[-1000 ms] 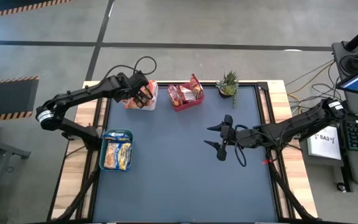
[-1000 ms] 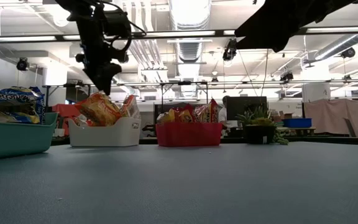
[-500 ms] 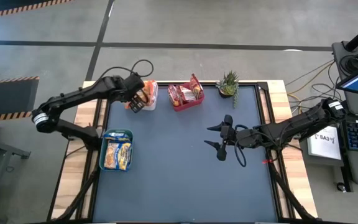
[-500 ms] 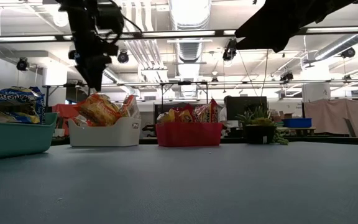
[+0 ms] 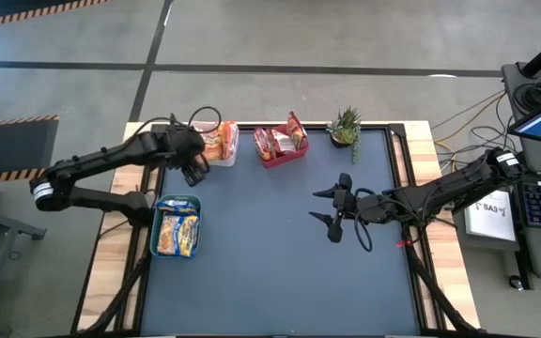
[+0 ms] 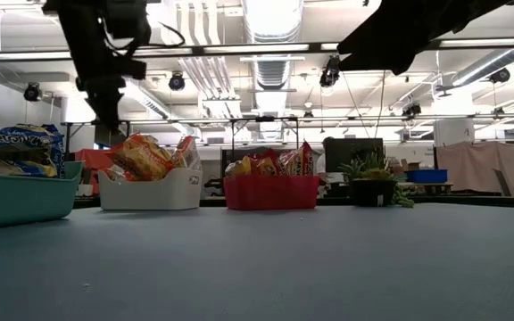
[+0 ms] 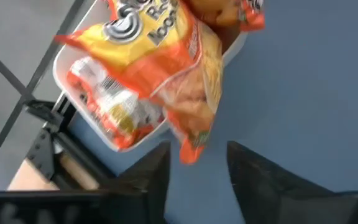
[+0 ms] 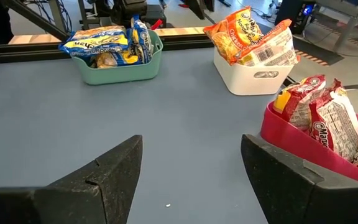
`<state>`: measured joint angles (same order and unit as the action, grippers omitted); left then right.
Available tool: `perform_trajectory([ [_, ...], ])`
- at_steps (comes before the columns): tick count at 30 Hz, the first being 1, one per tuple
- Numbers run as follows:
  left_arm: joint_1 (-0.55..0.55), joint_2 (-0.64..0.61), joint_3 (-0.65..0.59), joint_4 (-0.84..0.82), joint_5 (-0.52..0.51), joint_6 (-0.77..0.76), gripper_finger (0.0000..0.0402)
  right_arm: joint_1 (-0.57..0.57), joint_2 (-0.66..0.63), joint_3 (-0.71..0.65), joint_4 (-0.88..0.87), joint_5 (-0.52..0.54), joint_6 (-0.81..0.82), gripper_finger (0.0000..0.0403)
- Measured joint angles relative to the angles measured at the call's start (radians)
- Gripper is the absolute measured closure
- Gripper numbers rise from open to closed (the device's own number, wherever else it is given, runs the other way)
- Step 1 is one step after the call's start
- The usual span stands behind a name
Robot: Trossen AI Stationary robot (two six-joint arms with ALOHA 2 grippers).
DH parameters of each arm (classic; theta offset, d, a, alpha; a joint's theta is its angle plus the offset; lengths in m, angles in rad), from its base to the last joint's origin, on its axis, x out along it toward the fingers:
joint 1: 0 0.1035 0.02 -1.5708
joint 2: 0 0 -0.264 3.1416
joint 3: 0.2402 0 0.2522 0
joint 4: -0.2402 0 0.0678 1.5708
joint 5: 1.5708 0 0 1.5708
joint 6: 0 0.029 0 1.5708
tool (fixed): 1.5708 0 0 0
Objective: Sort Maruchan noodles
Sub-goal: Put the orange noodle pack into the white bin
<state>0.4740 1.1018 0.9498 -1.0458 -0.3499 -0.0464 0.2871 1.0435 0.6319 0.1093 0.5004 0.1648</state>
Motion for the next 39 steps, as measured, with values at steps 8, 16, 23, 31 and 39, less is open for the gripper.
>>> perform_trajectory([
  [8,0.005,0.023,-0.087,0.195,-0.014,0.003,0.0375,0.0,0.0,0.0,0.0,0.0,-0.006,0.0144],
  [16,0.015,0.089,-0.083,0.247,-0.097,-0.008,0.0395,0.0,0.0,0.0,0.002,0.0,-0.005,0.0146],
  [23,0.02,0.116,-0.083,0.319,-0.121,0.021,0.04,0.0,0.0,0.0,0.002,0.0,-0.006,0.0149],
  [31,0.029,0.132,-0.083,0.427,-0.131,0.062,0.0401,0.0,0.0,0.0,0.003,0.0,-0.002,0.0149],
  [39,0.032,0.149,-0.083,0.451,-0.131,0.064,0.0401,0.0,0.0,0.0,0.003,0.0,-0.002,0.0144],
])
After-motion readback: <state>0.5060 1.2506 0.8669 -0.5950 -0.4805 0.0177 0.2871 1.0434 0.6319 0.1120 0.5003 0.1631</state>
